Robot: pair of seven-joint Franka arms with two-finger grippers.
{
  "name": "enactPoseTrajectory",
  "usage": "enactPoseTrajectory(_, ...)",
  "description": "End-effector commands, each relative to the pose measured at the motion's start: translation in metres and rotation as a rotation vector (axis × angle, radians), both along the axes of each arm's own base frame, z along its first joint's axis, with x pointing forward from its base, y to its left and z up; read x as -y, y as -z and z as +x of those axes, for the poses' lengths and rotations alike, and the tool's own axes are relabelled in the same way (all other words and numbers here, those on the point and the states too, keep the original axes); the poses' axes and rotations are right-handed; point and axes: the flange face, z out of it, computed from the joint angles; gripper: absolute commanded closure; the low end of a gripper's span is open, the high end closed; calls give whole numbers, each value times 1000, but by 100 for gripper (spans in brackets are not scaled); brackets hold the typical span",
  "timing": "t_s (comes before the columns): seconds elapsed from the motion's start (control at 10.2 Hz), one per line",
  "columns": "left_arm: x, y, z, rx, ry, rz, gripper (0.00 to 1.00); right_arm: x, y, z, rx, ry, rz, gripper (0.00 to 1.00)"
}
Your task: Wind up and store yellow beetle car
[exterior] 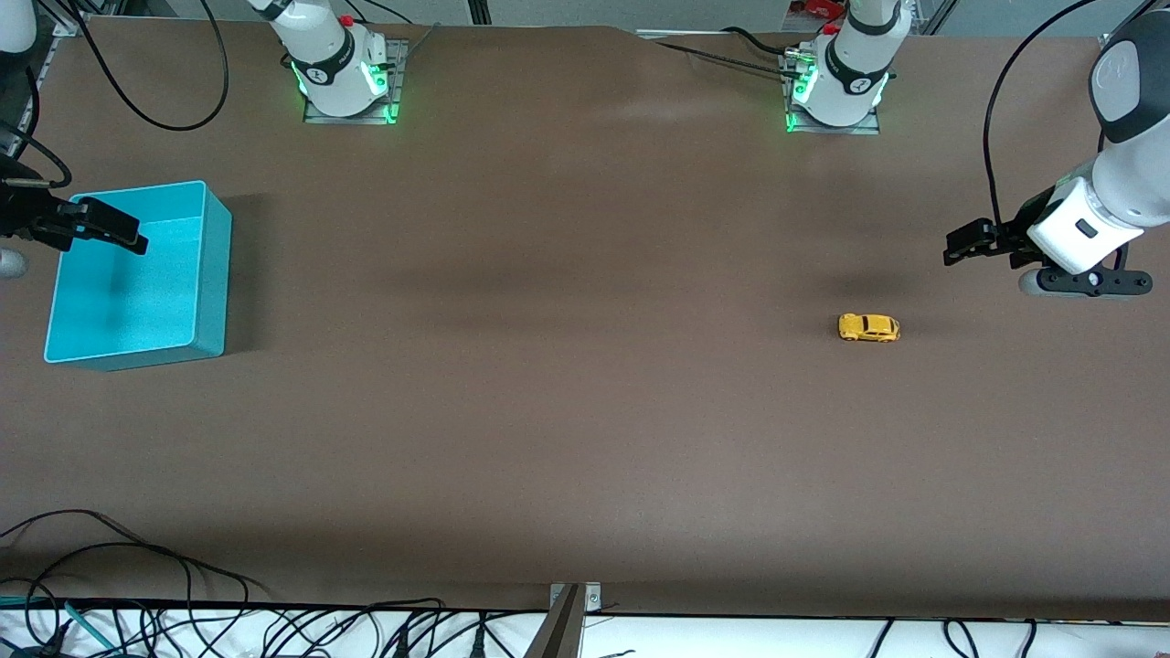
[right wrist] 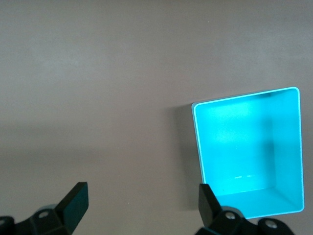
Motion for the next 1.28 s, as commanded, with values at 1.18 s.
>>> enactPoseTrajectory(1.18,-14,17,0,-50,-101,-2,1,-21,5,2,-8,24,-79,0)
